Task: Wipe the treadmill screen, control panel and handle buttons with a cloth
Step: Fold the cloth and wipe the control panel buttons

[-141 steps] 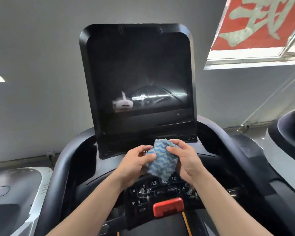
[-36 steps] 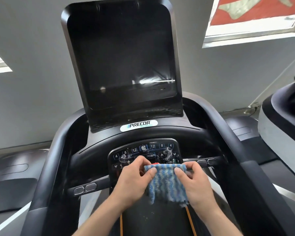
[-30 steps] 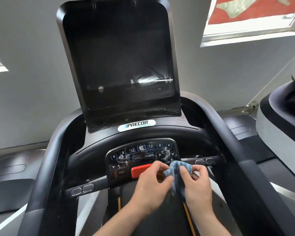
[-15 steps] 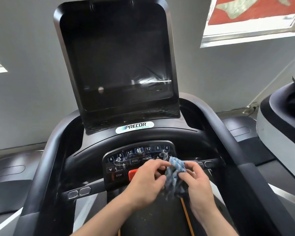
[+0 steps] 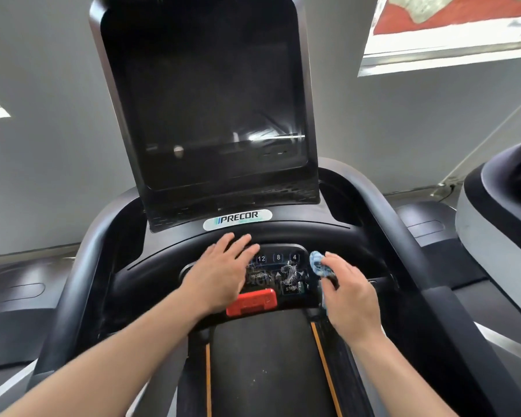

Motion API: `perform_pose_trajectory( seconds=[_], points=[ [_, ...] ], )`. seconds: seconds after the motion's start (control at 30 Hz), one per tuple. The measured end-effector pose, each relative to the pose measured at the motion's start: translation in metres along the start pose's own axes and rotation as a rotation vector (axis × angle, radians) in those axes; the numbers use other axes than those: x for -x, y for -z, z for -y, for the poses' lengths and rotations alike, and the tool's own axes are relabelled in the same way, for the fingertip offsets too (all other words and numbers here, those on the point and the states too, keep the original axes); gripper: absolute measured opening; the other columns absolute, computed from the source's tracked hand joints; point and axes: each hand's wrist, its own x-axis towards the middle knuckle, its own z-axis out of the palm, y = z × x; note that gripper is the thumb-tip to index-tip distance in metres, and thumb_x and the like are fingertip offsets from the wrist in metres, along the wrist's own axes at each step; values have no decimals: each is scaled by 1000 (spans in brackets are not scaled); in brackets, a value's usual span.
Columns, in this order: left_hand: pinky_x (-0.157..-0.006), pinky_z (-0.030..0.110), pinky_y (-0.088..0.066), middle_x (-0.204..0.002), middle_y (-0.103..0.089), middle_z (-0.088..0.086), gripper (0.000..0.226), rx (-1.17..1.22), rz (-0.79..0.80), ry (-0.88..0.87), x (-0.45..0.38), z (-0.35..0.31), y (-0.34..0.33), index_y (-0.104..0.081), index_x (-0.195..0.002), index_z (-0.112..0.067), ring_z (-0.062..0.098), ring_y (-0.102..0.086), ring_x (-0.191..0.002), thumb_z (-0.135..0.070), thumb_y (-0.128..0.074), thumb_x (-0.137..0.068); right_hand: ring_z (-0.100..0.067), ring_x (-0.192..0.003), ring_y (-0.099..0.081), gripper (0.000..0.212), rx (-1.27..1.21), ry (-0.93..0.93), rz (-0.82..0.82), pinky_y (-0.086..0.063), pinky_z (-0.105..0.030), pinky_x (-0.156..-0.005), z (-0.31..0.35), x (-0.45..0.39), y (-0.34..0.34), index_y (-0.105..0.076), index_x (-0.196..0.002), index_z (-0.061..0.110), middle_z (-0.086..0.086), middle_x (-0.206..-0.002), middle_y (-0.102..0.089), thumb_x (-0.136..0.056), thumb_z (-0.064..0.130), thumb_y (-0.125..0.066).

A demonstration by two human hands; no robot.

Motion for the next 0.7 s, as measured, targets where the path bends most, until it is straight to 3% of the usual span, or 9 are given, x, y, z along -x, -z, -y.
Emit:
perform_pose_trajectory(
  seconds=[0.13,0.23,0.37,0.53,0.7],
  points=[
    [-127,50,-26,-176,-3,-2,67,-47,227,-7,-8,8,-11,-8,-167,-22,34,-13,-160,-21,-38,-108,-27,-93,-55,49,219,279,46,-58,-39,-82,-12,-26,-30,-68,-125,12,2,-132,-68,-81,-9,-72],
    [-128,52,-21,-176,6,2,73,-92,246,14,-6,0,-19,-2,-167,-18,40,-8,-160,-10,-40,-105,-26,-93,-48,58,330,373,142,-56,-36,-84,-25,-23,-56,-63,-135,10,3,-139,-61,-81,-8,-69],
    [-130,52,-14,-175,15,3,81,-104,225,19,-1,-7,-16,5,-167,-16,39,1,-161,-1,-37,-100,-32,-101,-53,61,378,384,151,-58,-39,-90,-40,5,-68,-63,-139,-1,-11,-144,-63,-79,-9,-71],
    [-131,52,-11,-174,18,2,87,-92,248,33,1,-10,-12,8,-167,-16,38,6,-161,3,-38,-96,-30,-93,-50,61,403,369,148,-57,-38,-87,-25,-21,-69,-61,-138,-1,-10,-143,-62,-78,-11,-68],
    [-131,52,-9,-174,20,1,87,-90,277,43,0,-11,-11,8,-167,-17,37,8,-161,0,-41,-97,-29,-90,-48,73,373,296,168,-58,-38,-80,-35,14,-63,-60,-141,-3,-12,-149,-58,-70,-17,-70]
  ],
)
